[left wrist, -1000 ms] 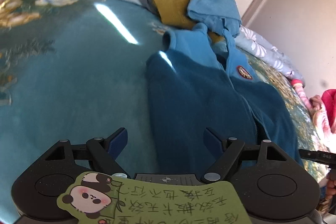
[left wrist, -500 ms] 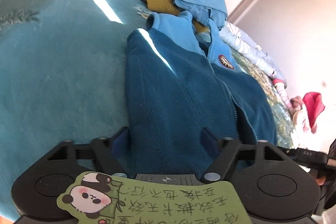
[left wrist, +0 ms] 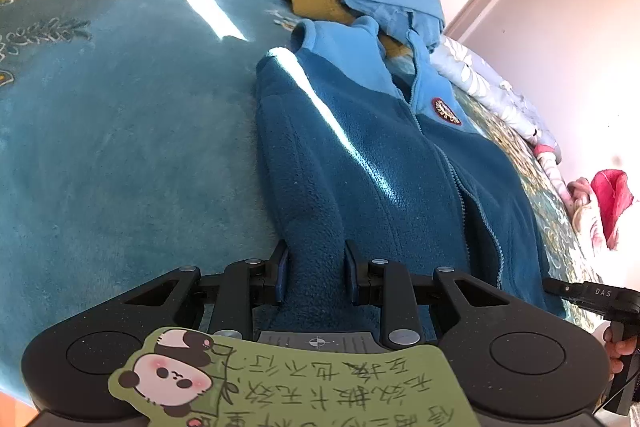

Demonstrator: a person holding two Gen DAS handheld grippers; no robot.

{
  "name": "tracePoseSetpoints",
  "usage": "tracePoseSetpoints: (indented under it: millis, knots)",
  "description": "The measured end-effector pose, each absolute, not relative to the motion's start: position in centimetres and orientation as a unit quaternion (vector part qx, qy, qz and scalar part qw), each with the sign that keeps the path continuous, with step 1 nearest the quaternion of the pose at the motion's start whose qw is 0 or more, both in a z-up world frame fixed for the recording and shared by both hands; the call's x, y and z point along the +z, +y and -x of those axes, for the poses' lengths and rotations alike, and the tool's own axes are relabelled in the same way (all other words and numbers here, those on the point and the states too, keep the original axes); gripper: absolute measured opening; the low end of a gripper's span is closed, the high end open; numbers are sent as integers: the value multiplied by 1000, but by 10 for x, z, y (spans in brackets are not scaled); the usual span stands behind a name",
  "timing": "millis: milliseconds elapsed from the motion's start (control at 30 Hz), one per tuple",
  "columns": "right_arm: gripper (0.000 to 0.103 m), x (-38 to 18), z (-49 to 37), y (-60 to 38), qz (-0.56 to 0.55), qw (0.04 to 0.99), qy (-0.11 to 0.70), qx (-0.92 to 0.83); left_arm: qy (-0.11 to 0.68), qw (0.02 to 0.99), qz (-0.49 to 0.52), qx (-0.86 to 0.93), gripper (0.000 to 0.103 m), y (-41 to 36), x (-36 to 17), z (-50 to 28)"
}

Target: Fold clothes

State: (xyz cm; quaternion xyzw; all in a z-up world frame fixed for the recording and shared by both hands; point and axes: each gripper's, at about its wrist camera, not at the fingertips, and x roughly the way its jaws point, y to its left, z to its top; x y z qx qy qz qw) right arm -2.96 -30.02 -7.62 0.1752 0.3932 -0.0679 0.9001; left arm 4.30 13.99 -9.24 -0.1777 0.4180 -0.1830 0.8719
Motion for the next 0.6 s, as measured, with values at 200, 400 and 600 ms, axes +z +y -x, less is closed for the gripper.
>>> tracePoseSetpoints:
  millis: [200, 400, 600]
  knots:
    - [10, -77, 28, -301, -171, 899, 397, -70, 415, 872, 184, -182, 24, 142, -95, -42]
    - [10, -70, 30, -299, -175, 901, 392, -70, 405, 879, 168, -188, 24, 141, -88, -40]
    - [11, -51, 29, -292, -157, 908, 385, -54, 405, 876, 180, -190, 24, 146, -89, -38]
